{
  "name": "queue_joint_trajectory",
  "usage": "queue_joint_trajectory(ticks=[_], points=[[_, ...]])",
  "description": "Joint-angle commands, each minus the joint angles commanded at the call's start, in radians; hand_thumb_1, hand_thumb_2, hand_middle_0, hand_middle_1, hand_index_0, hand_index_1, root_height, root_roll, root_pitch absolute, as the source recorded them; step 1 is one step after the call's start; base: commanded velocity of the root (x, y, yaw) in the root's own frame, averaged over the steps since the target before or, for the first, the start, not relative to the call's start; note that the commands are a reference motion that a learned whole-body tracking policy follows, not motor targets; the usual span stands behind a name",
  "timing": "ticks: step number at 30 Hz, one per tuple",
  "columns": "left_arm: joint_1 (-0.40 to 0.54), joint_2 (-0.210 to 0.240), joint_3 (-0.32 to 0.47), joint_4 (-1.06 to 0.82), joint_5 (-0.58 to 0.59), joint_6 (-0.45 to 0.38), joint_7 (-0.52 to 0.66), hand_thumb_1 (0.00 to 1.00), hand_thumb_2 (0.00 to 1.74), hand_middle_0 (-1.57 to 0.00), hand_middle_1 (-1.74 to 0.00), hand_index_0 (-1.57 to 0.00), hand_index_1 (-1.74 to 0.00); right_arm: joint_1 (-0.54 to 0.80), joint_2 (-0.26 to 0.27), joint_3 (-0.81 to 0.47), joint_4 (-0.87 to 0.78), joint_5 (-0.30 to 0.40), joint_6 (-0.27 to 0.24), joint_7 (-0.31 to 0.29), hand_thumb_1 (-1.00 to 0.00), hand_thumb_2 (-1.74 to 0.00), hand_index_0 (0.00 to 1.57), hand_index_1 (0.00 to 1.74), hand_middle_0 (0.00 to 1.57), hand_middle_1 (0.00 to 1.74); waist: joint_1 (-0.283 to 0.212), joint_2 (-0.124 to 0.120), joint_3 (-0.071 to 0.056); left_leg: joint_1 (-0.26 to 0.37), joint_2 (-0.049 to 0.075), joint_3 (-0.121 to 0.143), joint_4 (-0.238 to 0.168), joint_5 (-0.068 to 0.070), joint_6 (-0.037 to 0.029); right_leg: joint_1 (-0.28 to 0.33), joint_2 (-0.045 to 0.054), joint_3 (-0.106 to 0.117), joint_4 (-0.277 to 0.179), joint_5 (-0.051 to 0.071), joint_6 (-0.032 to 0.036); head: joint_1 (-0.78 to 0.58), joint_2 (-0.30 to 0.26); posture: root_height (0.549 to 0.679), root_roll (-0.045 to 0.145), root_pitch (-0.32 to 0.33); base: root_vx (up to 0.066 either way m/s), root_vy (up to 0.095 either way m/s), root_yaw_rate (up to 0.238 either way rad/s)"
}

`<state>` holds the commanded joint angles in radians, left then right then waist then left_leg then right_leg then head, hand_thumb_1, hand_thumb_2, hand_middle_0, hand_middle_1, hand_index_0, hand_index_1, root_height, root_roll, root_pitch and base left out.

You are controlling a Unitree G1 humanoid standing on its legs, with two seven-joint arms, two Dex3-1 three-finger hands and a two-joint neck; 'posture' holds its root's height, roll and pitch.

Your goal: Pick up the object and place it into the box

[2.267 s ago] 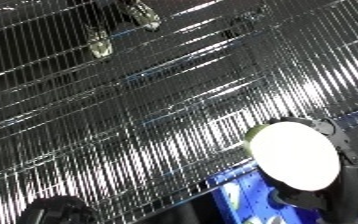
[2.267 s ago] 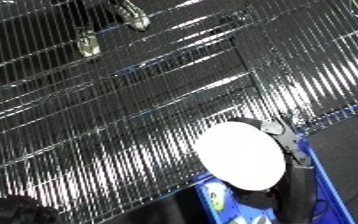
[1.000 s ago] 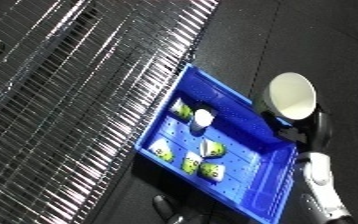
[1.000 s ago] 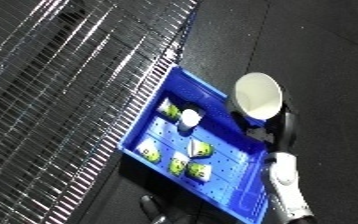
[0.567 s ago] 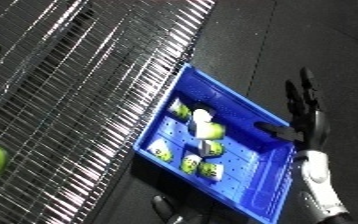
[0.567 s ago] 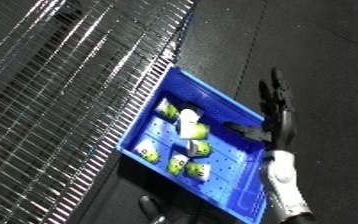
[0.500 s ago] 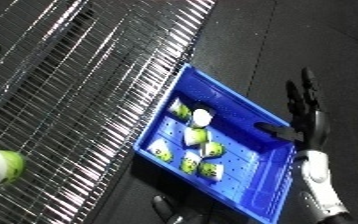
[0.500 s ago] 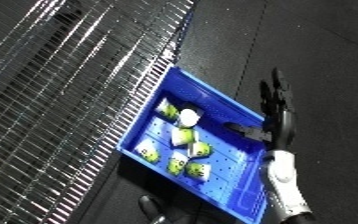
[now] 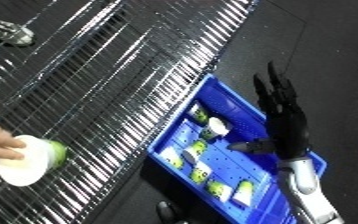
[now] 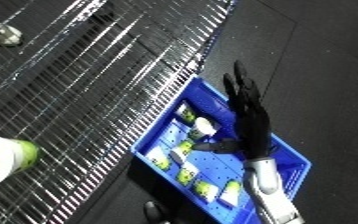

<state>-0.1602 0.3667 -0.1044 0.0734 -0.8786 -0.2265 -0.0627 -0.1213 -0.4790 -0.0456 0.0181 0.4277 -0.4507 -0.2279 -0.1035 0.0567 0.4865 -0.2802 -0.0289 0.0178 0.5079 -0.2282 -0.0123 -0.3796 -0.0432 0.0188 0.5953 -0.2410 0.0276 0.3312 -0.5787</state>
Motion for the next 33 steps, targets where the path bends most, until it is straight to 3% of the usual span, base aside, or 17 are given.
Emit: queue_joint_trajectory(ticks=[9,15,26,33], points=[[-0.02,0.01,0.003,0.024,0.023,0.005,-0.003,1.0,1.74,-1.57,-1.74,-1.57,-1.74,-0.096,0.017,0.091,-0.076,-0.033,0.095,0.096,0.0,0.0,0.0,0.0,0.0,0.0,0.06,-0.041,0.006,-0.029,0.009,-0.04,0.013,0.034,-0.0076,0.01,0.0031,-0.039,0.008,0.0,0.0006,-0.157,-0.025,0.658,0.069,0.035,-0.005,-0.071,0.08],[-0.042,0.011,-0.008,0.039,0.031,0.01,-0.005,1.0,1.74,-1.57,-1.74,-1.57,-1.74,-0.149,0.016,0.148,-0.087,-0.056,0.169,0.157,0.0,0.0,0.0,0.0,0.0,0.0,0.096,-0.055,0.011,-0.04,0.009,-0.061,0.0,0.044,-0.0108,0.013,-0.0028,-0.061,0.0,0.009,0.0086,-0.258,-0.037,0.659,0.062,0.038,-0.002,-0.04,0.158],[-0.096,0.014,-0.047,0.069,0.046,0.028,-0.018,1.0,1.74,-1.57,-1.74,-1.57,-1.74,-0.249,0.027,0.245,-0.051,-0.107,0.25,0.154,0.0,0.0,0.0,0.0,0.0,0.0,0.151,-0.069,0.032,-0.068,0.0,-0.079,0.01,0.047,-0.0129,0.005,-0.0148,-0.097,0.014,0.01,0.0201,-0.329,-0.058,0.658,0.057,0.038,0.001,-0.02,0.199],[-0.104,0.02,-0.064,0.073,0.049,0.042,-0.025,1.0,1.74,-1.57,-1.74,-1.57,-1.74,-0.293,0.034,0.287,-0.026,-0.12,0.277,0.13,0.0,0.0,0.0,0.0,0.0,0.0,0.177,-0.071,0.034,-0.088,-0.012,-0.087,0.023,0.041,-0.0085,-0.011,-0.0234,-0.111,0.028,0.007,0.0241,-0.32,-0.063,0.656,0.055,0.045,0.012,0.0,0.156]])
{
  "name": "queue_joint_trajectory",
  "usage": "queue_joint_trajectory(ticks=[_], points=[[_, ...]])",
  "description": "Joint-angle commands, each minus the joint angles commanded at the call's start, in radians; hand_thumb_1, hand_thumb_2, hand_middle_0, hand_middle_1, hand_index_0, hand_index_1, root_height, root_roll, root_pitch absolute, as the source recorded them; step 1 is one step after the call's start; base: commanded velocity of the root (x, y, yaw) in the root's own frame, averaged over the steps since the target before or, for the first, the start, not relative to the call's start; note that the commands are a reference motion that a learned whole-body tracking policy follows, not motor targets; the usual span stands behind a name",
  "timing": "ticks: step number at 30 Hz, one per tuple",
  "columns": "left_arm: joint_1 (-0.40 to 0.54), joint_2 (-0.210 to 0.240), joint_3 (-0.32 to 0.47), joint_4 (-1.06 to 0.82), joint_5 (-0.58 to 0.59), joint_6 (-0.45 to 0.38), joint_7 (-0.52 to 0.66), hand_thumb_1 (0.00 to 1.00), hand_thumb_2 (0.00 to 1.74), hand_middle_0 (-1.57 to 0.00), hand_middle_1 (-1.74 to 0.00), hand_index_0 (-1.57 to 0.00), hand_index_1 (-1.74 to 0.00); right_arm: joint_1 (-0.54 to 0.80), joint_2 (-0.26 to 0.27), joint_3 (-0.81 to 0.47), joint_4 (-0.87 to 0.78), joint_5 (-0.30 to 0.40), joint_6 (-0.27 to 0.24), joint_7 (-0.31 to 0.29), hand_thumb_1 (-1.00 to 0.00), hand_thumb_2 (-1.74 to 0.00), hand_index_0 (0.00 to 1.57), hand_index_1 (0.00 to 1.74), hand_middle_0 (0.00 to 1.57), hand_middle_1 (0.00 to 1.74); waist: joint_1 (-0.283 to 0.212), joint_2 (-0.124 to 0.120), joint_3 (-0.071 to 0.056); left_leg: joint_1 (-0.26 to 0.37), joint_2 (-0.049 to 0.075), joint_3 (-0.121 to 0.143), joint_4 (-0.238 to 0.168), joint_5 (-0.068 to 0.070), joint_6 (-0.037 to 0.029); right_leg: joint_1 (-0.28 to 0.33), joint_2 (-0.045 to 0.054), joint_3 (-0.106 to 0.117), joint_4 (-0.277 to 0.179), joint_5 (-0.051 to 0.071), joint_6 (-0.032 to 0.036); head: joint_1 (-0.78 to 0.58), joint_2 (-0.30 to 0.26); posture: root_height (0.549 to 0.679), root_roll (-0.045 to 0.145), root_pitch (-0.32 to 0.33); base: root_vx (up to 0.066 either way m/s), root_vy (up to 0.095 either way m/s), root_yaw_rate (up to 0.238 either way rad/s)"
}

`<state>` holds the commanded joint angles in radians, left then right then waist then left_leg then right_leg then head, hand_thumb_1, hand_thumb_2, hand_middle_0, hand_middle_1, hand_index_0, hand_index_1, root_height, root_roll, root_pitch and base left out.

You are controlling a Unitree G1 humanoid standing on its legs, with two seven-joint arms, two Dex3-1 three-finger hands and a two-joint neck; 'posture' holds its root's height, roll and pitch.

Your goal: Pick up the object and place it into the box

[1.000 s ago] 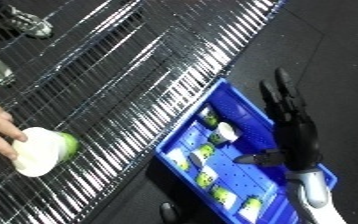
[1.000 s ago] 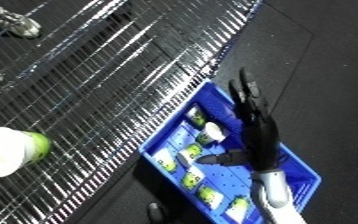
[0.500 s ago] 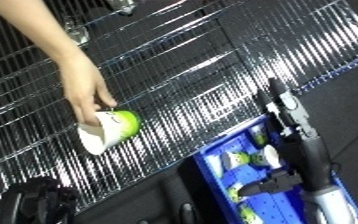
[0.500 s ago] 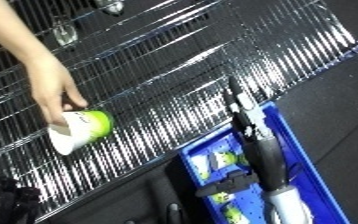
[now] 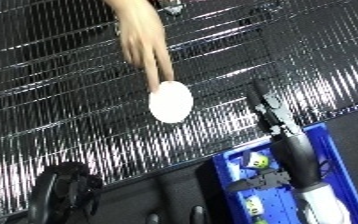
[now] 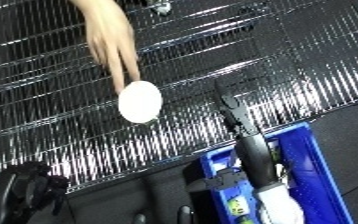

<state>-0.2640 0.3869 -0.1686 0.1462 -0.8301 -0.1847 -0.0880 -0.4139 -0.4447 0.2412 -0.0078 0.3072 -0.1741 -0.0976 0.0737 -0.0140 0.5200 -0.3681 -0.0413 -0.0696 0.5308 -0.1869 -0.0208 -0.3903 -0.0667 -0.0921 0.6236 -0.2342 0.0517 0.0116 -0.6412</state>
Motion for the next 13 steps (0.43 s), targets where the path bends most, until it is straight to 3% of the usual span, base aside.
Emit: queue_joint_trajectory(ticks=[13], points=[[0.012,0.0,-0.002,-0.003,0.014,-0.001,-0.006,1.0,1.74,-1.57,-1.74,-1.57,-1.74,-0.004,0.008,0.009,0.03,-0.019,-0.007,-0.036,0.0,0.0,0.0,0.0,0.0,0.0,0.014,0.006,0.0,-0.028,-0.008,-0.002,0.024,-0.013,0.0046,-0.027,-0.0107,-0.01,0.023,-0.004,0.001,0.005,0.01,0.654,0.054,0.055,0.02,0.004,0.065]])
